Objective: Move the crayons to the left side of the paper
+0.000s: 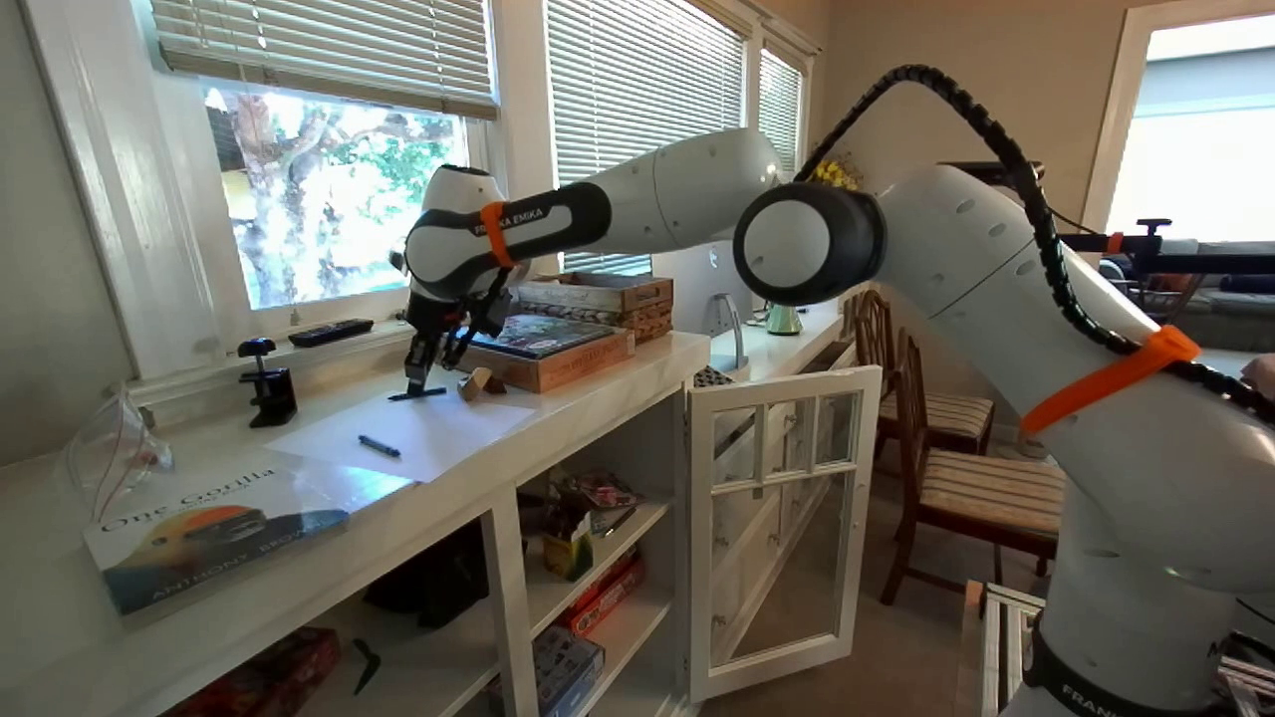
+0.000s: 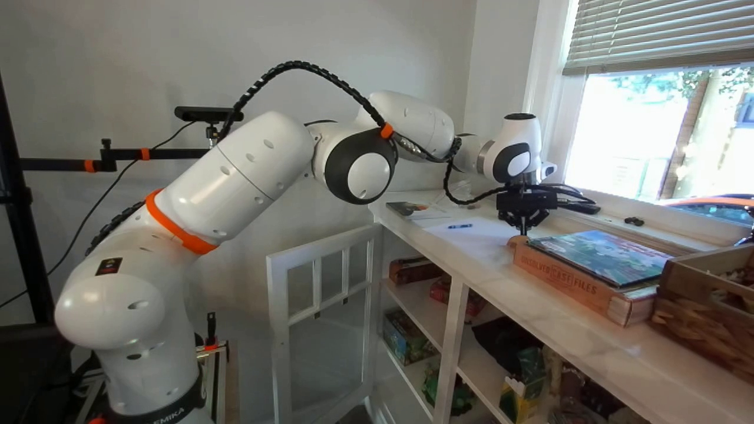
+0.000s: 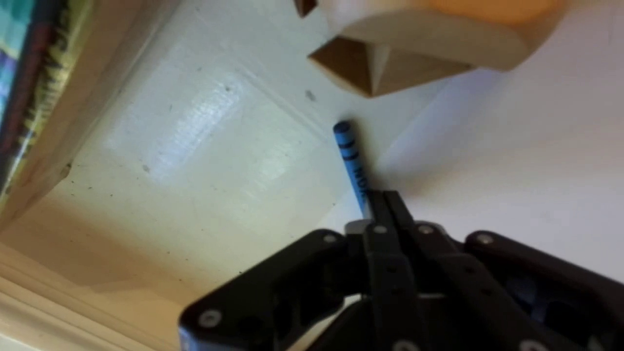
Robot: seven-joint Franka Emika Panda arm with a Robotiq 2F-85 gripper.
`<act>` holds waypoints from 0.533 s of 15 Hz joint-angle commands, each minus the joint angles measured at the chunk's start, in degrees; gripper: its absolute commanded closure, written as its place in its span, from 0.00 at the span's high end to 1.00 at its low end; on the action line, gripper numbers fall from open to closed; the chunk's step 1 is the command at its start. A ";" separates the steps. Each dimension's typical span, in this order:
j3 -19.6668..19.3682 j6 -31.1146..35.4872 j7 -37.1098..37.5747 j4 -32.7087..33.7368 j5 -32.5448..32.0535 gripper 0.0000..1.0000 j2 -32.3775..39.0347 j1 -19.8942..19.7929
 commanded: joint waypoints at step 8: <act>0.64 -5.60 -0.71 4.59 0.43 0.26 1.62 0.71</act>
